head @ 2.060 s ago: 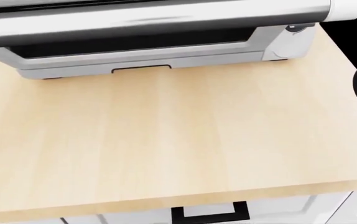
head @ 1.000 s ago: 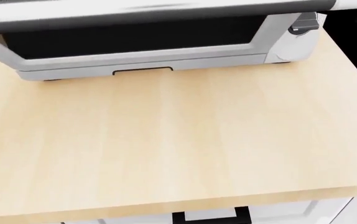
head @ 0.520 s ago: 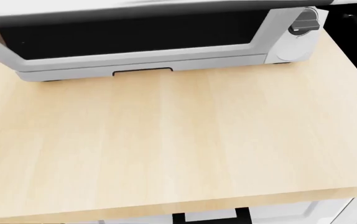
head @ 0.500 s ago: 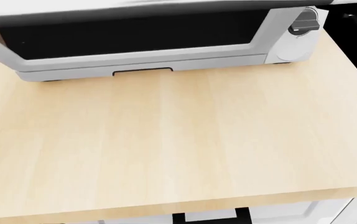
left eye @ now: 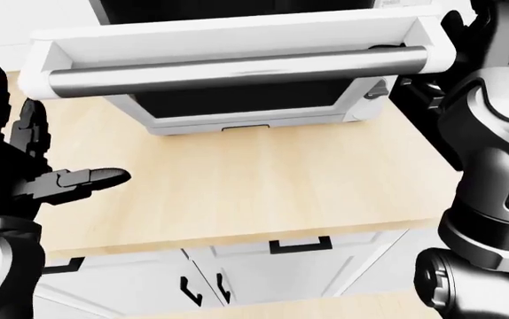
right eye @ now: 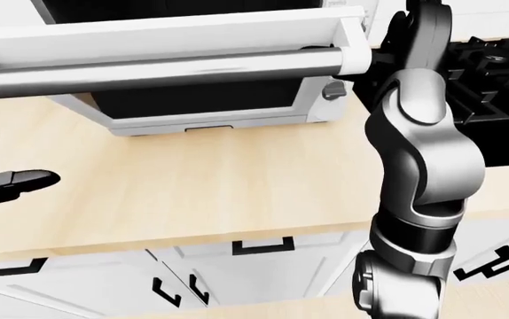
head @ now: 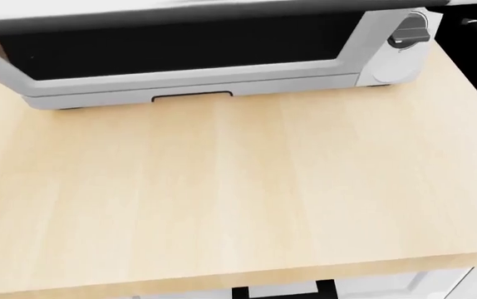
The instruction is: Close the toaster oven door.
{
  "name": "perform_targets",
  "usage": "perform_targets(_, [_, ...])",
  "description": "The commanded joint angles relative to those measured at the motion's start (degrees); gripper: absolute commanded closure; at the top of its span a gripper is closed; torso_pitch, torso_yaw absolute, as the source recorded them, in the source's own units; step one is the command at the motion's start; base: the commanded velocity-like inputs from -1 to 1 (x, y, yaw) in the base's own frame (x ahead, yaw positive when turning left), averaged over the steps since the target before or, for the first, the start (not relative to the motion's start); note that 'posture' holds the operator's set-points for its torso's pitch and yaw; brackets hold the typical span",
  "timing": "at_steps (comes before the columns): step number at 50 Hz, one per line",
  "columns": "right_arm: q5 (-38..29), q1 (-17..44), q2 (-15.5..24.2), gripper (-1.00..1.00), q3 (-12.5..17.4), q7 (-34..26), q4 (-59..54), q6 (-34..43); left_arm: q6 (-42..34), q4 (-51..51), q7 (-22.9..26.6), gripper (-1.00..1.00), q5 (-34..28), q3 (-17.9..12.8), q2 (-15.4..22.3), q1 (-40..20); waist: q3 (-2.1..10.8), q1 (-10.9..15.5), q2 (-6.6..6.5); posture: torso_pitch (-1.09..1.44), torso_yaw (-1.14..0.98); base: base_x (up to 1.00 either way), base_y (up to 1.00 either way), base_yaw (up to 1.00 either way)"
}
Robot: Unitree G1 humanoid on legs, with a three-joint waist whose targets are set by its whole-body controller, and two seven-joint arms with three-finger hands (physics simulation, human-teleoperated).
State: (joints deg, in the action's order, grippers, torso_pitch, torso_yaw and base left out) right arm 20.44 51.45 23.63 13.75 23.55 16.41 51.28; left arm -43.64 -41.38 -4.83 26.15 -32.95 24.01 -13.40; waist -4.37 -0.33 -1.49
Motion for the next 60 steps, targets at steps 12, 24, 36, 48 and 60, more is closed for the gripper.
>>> perform_targets(12, [0.9, 3.8, 0.9, -1.0, 0.4, -0.5, 3.0, -4.2, -3.5, -7.1, -0.2, -1.0, -0.4, 1.2, -3.1, 0.7, 1.94, 0.3, 0.66, 0.0, 0.0, 0.0, 0.0, 0.0])
perform_targets(24, [0.9, 3.9, 1.2, -1.0, 0.5, -0.5, 3.0, -4.1, -7.6, -12.7, -0.6, -1.0, -0.2, 3.1, -6.8, 2.4, 1.97, 0.4, 0.87, 0.0, 0.0, 0.0, 0.0, 0.0])
perform_targets(36, [1.0, 3.6, 1.3, -1.0, 0.6, -0.4, 2.9, -4.5, -11.3, -17.5, -1.8, -1.0, 0.7, 5.5, -10.6, 4.4, 2.04, 0.6, 1.11, 0.0, 0.0, 0.0, 0.0, 0.0])
perform_targets(48, [1.1, 3.5, 1.5, -1.0, 0.7, -0.4, 2.9, -4.7, -8.0, -18.6, -8.6, -1.0, 6.1, 10.2, -9.1, 9.0, 2.12, 0.8, 1.33, 0.0, 0.0, 0.0, 0.0, 0.0])
perform_targets(60, [1.3, 3.5, 1.6, -1.0, 0.8, -0.3, 2.9, -4.6, -8.1, -18.6, -16.7, -1.0, 12.9, 15.2, -5.4, 6.4, 2.3, 1.0, 1.34, 0.0, 0.0, 0.0, 0.0, 0.0])
